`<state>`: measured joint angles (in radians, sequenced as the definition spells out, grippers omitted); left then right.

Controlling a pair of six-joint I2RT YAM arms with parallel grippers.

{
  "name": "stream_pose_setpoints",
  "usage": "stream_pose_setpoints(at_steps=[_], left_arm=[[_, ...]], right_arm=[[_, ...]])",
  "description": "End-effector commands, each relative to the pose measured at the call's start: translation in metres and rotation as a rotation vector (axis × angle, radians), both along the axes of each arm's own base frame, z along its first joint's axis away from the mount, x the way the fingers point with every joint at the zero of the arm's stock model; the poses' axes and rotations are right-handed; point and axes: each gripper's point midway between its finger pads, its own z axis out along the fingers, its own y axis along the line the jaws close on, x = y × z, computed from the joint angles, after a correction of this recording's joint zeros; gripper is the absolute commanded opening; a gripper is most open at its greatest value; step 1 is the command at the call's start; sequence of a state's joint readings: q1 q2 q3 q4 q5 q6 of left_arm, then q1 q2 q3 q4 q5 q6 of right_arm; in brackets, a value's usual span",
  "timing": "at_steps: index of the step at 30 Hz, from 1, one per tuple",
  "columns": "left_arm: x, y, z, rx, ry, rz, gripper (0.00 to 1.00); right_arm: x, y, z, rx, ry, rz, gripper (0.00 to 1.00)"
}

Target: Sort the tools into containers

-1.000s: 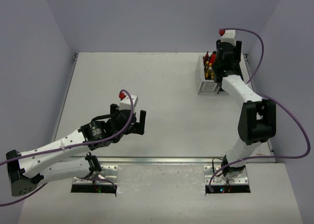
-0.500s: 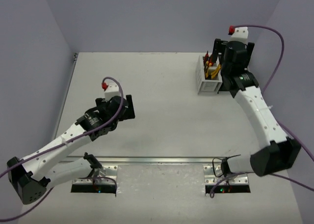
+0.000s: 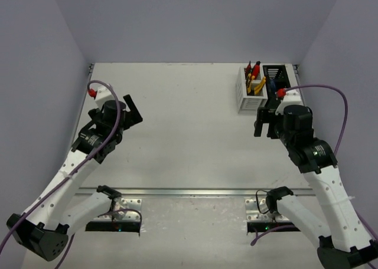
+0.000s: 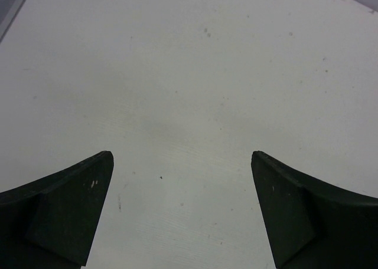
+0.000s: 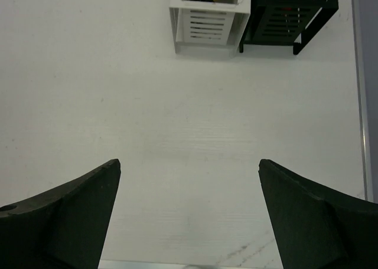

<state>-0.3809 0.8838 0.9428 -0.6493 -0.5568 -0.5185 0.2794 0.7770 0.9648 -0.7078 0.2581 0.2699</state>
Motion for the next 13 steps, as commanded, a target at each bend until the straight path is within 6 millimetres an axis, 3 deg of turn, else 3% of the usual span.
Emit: stream_pose_setpoints(at_steps=[1,3,13], left_arm=[[-0.002,0.003,0.029,0.021,-0.099,-0.037,1.0],[-0.002,0.004,0.026,0.039,-0.091,-0.051,1.0],[-0.007,0.008,0.019,0.046,-0.129,-0.047,1.0]], right_arm=[[-0.014,0.005,-0.007,0.044,-0.017,0.028,0.99],[-0.015,0.005,-0.001,0.055,-0.074,0.039,0.99],[-0.013,0.005,-0.013,0.064,-0.075,0.023,0.99]])
